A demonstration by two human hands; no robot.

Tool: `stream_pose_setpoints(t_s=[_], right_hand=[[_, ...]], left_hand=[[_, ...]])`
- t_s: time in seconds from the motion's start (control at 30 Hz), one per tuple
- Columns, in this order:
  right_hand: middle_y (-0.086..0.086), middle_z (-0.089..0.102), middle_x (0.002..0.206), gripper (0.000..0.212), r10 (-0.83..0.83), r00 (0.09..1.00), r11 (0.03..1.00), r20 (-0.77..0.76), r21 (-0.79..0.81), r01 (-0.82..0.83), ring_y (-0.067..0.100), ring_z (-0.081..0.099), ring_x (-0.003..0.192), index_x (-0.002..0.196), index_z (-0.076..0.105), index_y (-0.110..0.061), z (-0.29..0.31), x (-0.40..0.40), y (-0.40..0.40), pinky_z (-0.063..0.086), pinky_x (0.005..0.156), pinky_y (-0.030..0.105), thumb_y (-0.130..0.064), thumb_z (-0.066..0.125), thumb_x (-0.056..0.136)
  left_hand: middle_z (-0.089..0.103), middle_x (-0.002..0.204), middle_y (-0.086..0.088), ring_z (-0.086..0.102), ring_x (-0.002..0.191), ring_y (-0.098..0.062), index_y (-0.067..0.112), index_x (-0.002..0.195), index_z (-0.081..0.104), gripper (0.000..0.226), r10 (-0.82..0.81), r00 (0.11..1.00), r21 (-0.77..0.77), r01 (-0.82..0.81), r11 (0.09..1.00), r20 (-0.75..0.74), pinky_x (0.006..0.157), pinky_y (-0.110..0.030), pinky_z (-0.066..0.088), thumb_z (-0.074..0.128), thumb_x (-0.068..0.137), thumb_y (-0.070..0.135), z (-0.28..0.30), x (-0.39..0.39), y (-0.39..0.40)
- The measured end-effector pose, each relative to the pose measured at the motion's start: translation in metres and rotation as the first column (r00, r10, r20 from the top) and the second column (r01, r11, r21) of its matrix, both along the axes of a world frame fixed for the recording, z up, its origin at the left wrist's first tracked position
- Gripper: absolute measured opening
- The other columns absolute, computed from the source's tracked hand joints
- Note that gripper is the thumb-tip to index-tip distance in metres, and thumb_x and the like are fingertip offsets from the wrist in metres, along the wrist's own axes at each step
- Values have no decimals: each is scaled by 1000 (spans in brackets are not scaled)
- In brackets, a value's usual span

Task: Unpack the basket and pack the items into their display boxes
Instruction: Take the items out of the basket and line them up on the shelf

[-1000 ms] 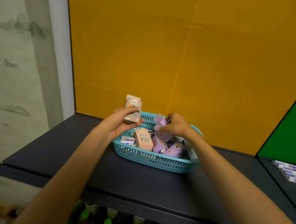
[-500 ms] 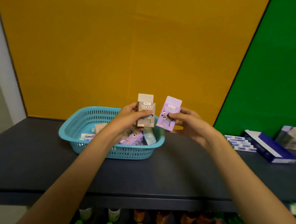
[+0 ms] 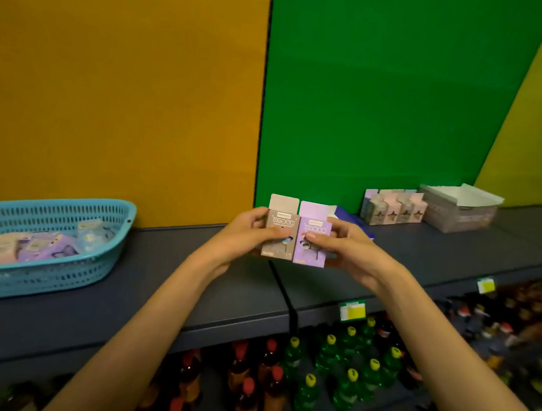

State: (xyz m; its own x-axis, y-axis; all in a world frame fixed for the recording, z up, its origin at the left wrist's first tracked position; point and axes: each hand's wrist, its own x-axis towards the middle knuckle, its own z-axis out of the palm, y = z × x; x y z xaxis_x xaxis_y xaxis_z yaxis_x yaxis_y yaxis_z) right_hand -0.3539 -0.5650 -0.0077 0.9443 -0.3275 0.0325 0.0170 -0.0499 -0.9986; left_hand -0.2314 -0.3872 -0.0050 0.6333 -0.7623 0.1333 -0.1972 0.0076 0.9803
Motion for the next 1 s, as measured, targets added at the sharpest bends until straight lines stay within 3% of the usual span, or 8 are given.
stream_pose_setpoints(t_s=[0.23, 0.33, 0.43, 0.63, 0.73, 0.9, 1.0], right_hand=[[8, 76, 105, 40, -71, 997, 992, -32, -104, 67, 19, 73, 88, 120, 68, -16, -11, -87, -107, 57, 79, 34, -7, 77, 82], [8, 76, 105, 43, -98, 994, 983, -44, -163, 90, 23, 73, 96, 121, 67, -15, -16, -110, -146, 56, 88, 36, -5, 78, 80], [7, 77, 103, 43, -132, 990, 973, -59, -197, 118, 22, 73, 97, 120, 66, -13, -21, -124, -183, 55, 85, 32, -3, 78, 80], [10, 77, 97, 45, -195, 979, 940, -65, -296, 168, 25, 74, 92, 114, 67, -10, -29, -126, -258, 58, 86, 35, 0, 83, 74], [7, 77, 88, 39, -214, 972, 888, -94, -433, 154, 22, 74, 86, 99, 66, -10, -20, -114, -302, 59, 82, 35, 1, 87, 68], [-1, 75, 84, 44, -228, 959, 756, -168, -651, 66, 6, 70, 74, 94, 62, -14, 2, -80, -373, 50, 62, 17, -7, 92, 62], [-3, 72, 89, 48, -265, 935, 618, -234, -786, -21, 12, 69, 79, 95, 61, -17, 6, -55, -409, 53, 69, 28, -20, 94, 61]], left_hand=[[74, 113, -1, 71, 101, -13, 16, 124, 63, 39, -90, 995, 62, 88, 994, 31, 78, -21, 57, 73, 87, 8, -12, -64, -116], [74, 112, -1, 70, 106, -16, 15, 121, 65, 38, -100, 993, 92, 94, 991, 62, 90, -30, 57, 76, 85, 10, -18, -75, -156], [75, 110, 1, 69, 105, -14, 17, 119, 67, 39, -96, 990, 117, 84, 990, 99, 98, -38, 54, 79, 83, 13, -23, -78, -195], [74, 108, 7, 69, 101, -6, 20, 123, 64, 49, -96, 974, 167, 61, 984, 207, 94, -27, 53, 83, 78, 14, -28, -66, -266], [75, 106, 5, 71, 99, -9, 25, 116, 62, 50, -100, 970, 179, 60, 982, 223, 94, -33, 55, 86, 73, 12, -29, -49, -301], [74, 97, 8, 71, 90, -7, 29, 100, 63, 34, -61, 956, 209, -1, 978, 288, 84, -30, 57, 82, 77, 12, -20, -22, -353], [73, 99, 8, 69, 91, -9, 27, 107, 66, 36, -75, 929, 291, -36, 956, 362, 81, -30, 58, 82, 76, 18, -15, -6, -384]])
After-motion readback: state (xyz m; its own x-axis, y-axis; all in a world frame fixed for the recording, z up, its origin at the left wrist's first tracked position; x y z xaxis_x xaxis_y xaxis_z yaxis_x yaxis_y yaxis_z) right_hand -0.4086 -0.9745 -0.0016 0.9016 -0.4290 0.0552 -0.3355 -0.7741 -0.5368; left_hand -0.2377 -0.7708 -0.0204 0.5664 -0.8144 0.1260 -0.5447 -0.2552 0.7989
